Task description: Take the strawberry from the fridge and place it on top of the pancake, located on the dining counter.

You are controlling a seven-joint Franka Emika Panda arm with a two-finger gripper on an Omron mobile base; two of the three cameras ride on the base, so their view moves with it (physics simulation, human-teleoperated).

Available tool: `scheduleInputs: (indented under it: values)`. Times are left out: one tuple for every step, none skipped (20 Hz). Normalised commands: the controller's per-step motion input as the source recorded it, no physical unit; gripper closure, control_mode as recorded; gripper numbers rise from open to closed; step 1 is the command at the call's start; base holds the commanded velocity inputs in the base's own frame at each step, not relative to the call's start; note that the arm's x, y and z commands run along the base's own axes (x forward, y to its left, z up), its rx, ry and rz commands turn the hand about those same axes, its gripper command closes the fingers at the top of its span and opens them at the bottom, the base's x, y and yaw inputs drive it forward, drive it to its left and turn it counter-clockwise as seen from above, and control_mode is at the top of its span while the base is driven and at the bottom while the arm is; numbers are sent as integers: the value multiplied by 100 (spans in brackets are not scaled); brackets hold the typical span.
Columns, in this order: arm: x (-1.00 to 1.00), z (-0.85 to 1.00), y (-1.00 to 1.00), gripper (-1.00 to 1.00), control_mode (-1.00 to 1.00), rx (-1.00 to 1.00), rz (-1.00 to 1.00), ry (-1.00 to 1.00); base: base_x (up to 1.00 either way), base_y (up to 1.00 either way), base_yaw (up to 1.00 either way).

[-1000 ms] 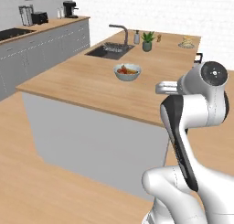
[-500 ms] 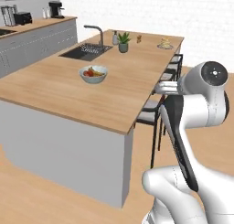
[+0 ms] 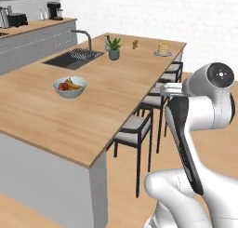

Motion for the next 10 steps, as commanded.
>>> scheduleInputs:
  values:
    - [0,0,0,100,100,0,0,0,100,-79,29]
    - [0,0,0,100,100,0,0,0,100,-79,30]
    - [0,0,0,100,100,0,0,0,100,-79,30]
    - [0,0,0,100,100,0,0,0,100,-74,30]
    - [0,0,0,100,100,0,0,0,100,-84,33]
    - [0,0,0,100,100,0,0,0,100,-91,37]
    - [0,0,0,100,100,0,0,0,100,-99,36]
    - [0,0,0,100,100,0,0,0,99,-100,34]
    - [0,0,0,100,100,0,0,0,84,-100,30]
    - [0,0,0,100,100,0,0,0,76,-100,27]
